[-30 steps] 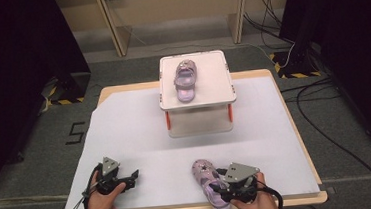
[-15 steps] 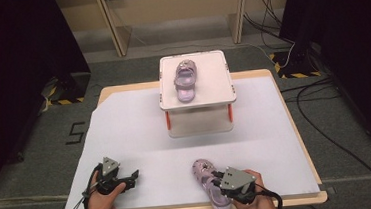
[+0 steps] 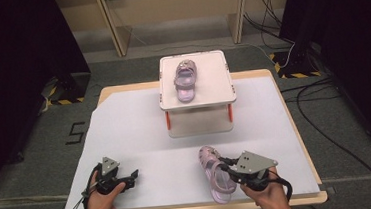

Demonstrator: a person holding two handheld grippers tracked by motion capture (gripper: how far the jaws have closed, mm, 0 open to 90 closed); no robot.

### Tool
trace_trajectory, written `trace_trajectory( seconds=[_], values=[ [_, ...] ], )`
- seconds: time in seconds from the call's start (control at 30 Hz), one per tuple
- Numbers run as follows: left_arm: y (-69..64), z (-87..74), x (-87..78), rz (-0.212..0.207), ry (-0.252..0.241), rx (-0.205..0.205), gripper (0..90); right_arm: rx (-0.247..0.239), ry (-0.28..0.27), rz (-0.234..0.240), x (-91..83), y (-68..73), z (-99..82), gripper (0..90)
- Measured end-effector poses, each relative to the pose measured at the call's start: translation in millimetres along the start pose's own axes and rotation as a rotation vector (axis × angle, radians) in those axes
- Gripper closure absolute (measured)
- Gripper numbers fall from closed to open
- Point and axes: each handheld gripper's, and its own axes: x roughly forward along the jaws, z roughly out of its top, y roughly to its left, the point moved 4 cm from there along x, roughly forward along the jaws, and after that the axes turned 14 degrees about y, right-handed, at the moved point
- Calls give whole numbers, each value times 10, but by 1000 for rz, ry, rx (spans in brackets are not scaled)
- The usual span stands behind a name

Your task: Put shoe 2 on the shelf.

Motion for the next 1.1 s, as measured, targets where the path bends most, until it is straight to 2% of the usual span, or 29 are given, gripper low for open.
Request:
trace_trajectory(
  seconds=[0.17, 0.4, 0.6, 0.67, 0.8, 1.1],
  values=[
    [1, -1, 5, 0, 1, 0, 155, 28, -41, -9, -170, -181, 104, 820],
    [-6, 5, 13, -6, 2, 0, 154, 5, -92, -35, -472, -379, 376, 820],
    [-4, 7, 16, -5, 5, 1, 154, -11, -120, -56, -650, -548, 599, 820],
    [-6, 8, 16, -5, 4, 0, 154, -19, -129, -71, -671, -628, 688, 820],
    [-3, 8, 18, -5, 4, -2, 153, -1, -135, -80, -668, -782, 824, 820],
    [-3, 10, 18, -5, 6, 1, 153, 13, -128, -132, -540, -1133, 1109, 820]
  ],
)
